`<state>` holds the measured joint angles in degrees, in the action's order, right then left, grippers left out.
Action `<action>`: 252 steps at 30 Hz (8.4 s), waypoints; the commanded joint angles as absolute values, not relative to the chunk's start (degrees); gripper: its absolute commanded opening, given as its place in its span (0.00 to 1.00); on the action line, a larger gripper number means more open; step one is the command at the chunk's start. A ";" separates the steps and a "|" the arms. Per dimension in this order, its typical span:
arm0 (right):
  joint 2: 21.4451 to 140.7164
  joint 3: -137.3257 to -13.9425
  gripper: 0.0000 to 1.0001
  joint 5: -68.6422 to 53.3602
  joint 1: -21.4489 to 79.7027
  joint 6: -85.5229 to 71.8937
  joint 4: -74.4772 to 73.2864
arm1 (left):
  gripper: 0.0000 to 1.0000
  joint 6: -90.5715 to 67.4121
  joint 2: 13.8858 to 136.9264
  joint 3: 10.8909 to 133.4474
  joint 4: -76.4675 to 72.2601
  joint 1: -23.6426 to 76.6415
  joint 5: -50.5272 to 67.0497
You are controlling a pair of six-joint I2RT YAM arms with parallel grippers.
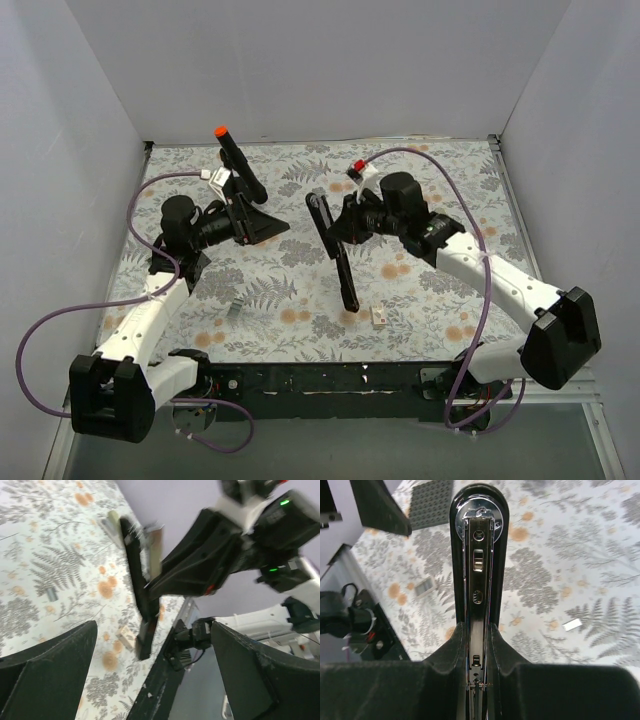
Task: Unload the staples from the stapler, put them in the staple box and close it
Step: Place the stapler at the center of the board, then pick up the stapler from the center of the board, then unload the staple at the center of the board.
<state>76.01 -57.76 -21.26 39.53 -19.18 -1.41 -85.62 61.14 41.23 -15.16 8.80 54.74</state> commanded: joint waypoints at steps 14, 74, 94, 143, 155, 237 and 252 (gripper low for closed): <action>113.87 -112.46 0.01 9.58 31.82 3.16 -44.82 | 0.98 -70.22 55.81 34.28 -2.11 9.40 38.06; 108.39 -97.23 0.52 12.04 25.05 0.44 -37.10 | 0.98 -70.58 55.37 34.10 -1.85 10.02 38.41; 109.94 -93.16 0.62 6.86 6.33 8.08 -42.36 | 0.98 -69.79 54.67 34.01 -1.58 10.20 37.71; 115.49 -90.97 0.48 0.88 1.93 9.93 -39.64 | 0.91 -69.70 54.58 33.66 -0.79 11.07 36.83; 110.49 -92.20 0.01 -3.16 3.07 8.79 -41.48 | 0.87 -71.01 55.46 34.01 1.67 11.78 35.07; 67.14 -55.63 0.32 -12.56 49.83 0.44 11.70 | 0.00 -96.25 67.59 39.90 -16.36 11.78 52.03; 80.33 -66.61 0.67 -12.49 49.75 0.79 2.11 | 0.00 -83.76 70.93 42.01 -5.64 12.04 48.08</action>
